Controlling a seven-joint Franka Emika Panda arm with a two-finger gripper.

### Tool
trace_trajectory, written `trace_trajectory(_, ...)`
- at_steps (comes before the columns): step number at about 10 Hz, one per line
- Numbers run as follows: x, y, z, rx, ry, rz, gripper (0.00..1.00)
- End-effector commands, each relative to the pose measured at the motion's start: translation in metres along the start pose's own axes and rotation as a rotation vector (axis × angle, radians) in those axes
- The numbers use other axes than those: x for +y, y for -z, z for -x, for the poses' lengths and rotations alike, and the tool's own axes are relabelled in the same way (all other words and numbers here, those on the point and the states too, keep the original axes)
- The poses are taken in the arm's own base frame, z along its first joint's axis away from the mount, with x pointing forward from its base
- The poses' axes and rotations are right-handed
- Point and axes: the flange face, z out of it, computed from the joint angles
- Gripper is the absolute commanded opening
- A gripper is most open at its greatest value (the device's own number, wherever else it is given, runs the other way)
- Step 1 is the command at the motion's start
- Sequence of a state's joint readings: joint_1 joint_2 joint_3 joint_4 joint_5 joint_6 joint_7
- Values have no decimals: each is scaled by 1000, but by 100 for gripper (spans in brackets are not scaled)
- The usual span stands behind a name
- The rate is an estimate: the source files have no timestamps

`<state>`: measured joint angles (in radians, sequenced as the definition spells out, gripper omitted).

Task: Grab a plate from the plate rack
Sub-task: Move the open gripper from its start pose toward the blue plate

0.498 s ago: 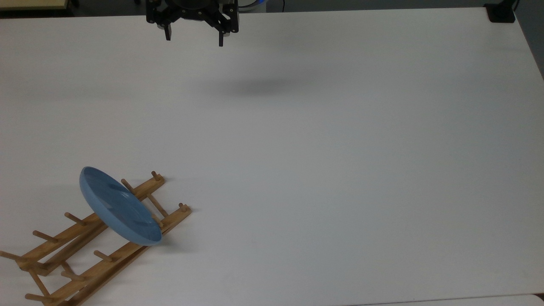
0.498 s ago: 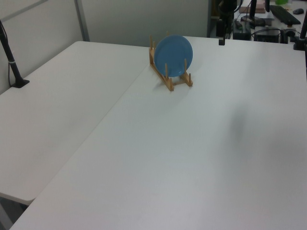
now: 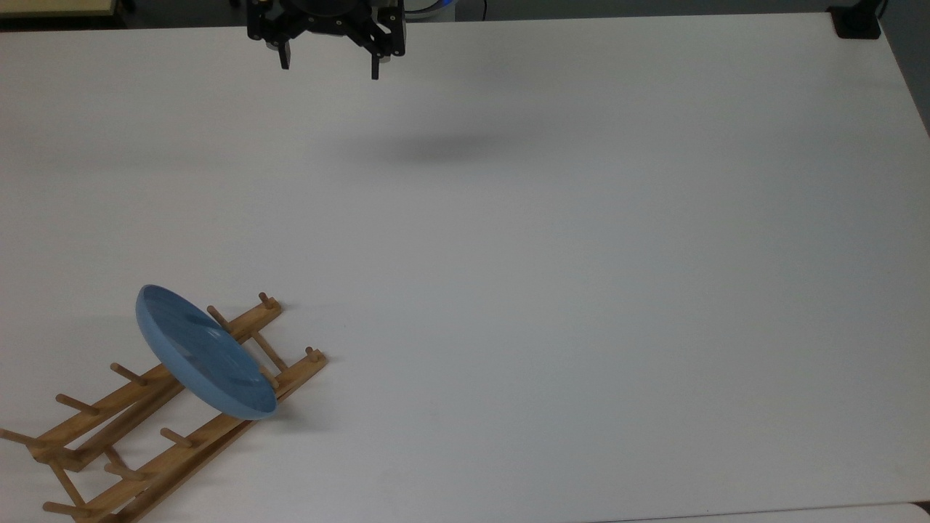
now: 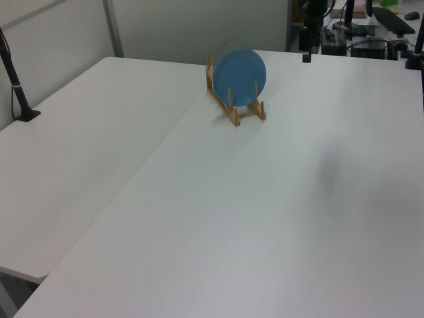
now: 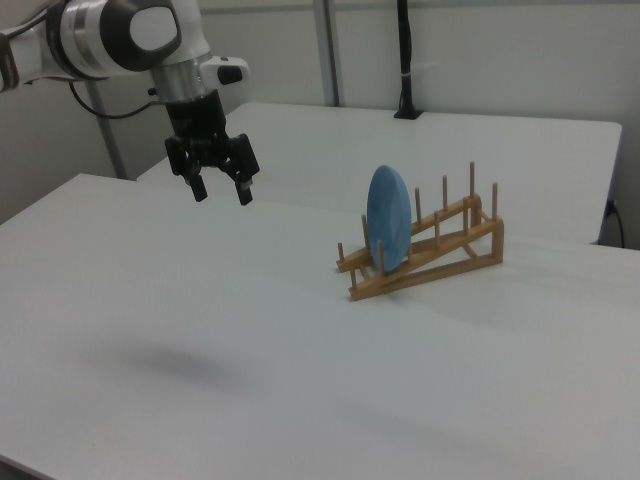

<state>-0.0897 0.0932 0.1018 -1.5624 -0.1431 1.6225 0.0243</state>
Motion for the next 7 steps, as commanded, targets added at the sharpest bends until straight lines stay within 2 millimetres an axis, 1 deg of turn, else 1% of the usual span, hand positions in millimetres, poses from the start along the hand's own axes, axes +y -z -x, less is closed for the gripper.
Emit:
trace_trajectory(1, 5, 2, 5, 12, 14, -22, 100)
trace_trajectory(2, 6, 4, -2, 57, 13, -22, 100)
trace_trajectory(4, 17, -2, -23, 162, -3, -14, 100)
trace_trajectory(6, 48, 0, -43, 318, -48, 9, 100)
trace_trajectory(7, 70, -6, -55, 393, -70, 51, 100)
